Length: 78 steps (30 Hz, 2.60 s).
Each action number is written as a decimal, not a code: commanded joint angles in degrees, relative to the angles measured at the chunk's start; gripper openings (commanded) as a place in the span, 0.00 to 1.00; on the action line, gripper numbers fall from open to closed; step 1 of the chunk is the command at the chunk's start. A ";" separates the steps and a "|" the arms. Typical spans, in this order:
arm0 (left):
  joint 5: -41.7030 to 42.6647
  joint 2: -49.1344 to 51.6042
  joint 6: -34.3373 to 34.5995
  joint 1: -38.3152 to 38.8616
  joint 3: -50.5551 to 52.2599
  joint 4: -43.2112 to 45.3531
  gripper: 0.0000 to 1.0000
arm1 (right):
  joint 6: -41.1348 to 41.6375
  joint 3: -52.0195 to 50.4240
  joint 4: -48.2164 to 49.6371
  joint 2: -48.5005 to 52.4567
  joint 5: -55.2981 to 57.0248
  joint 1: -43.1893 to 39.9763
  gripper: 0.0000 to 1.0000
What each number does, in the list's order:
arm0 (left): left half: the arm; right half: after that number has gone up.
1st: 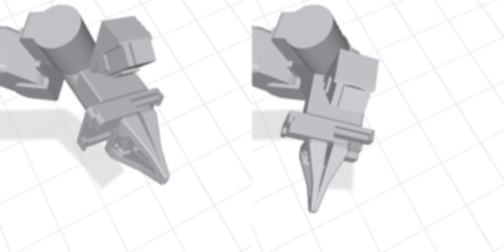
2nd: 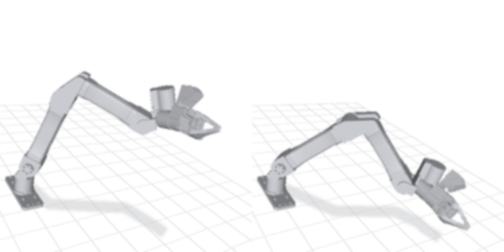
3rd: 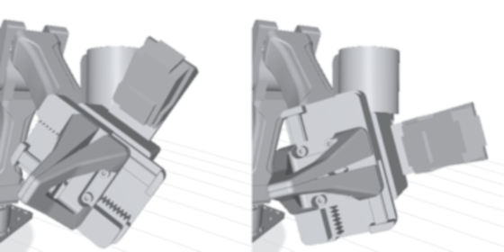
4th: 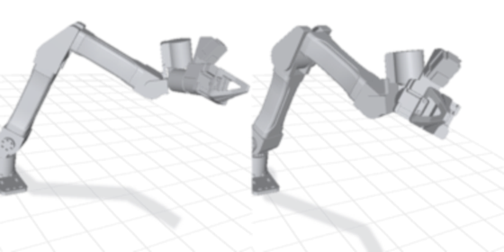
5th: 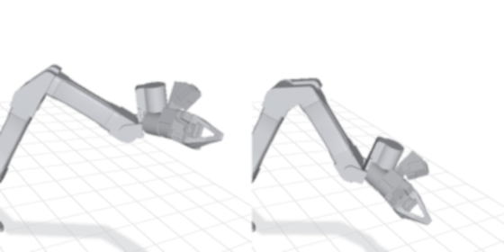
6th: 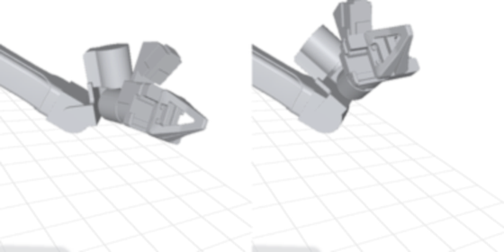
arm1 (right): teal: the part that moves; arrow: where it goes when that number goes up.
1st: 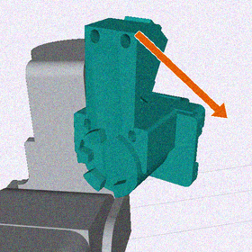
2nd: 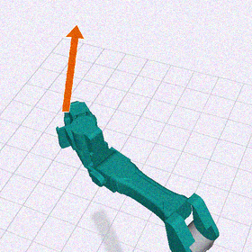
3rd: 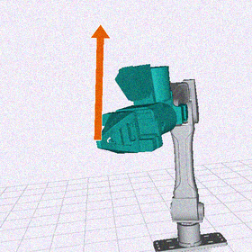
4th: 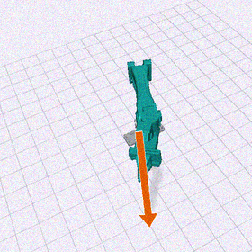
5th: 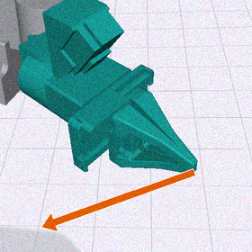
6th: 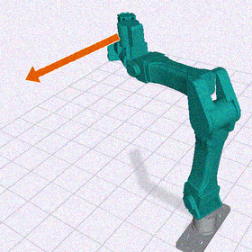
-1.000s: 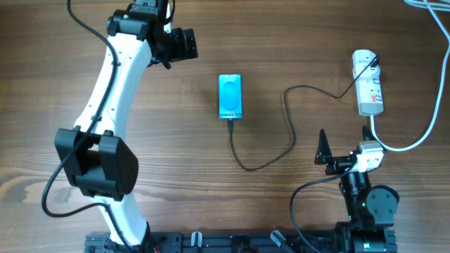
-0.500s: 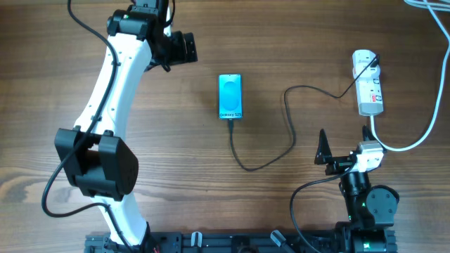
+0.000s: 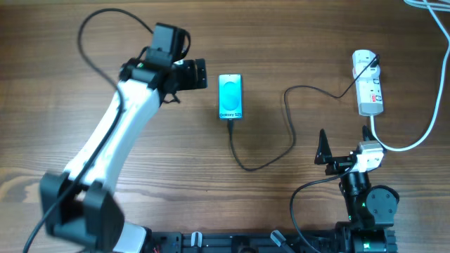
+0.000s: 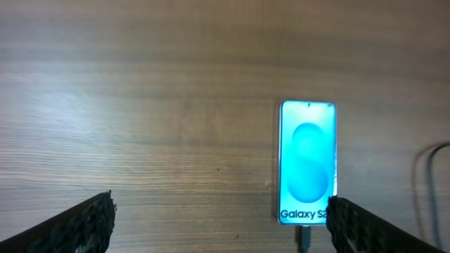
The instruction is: Plug charger to phone and switch on socket
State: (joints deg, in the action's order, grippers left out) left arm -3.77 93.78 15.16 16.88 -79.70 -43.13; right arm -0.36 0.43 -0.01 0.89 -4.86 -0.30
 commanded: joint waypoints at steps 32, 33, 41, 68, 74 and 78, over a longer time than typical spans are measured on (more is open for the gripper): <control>-1.64 -61.29 -4.24 -11.65 57.59 31.41 1.00 | -1.01 -0.11 0.07 -0.68 0.55 0.28 1.00; -1.64 -62.58 -4.20 -12.00 59.47 33.46 1.00 | -0.98 -0.11 0.07 -0.68 0.55 0.28 1.00; -1.66 -73.35 -4.24 -12.94 69.09 38.71 1.00 | -1.01 -0.11 0.07 -0.68 0.55 0.28 1.00; -0.61 -93.64 -11.17 -17.16 79.32 41.20 1.00 | -0.98 -0.11 0.07 -0.68 0.55 0.28 0.99; -0.61 -93.64 -12.02 -17.94 79.32 39.30 1.00 | -0.98 -0.11 0.07 -0.68 0.55 0.28 1.00; -0.55 -93.64 -13.00 -18.18 79.32 39.26 1.00 | -1.01 -0.11 0.07 -0.68 0.55 0.28 1.00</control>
State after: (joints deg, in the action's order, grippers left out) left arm -4.64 0.80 4.54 -0.80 -0.86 -3.88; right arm -0.36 0.43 -0.01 0.78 -4.86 -0.30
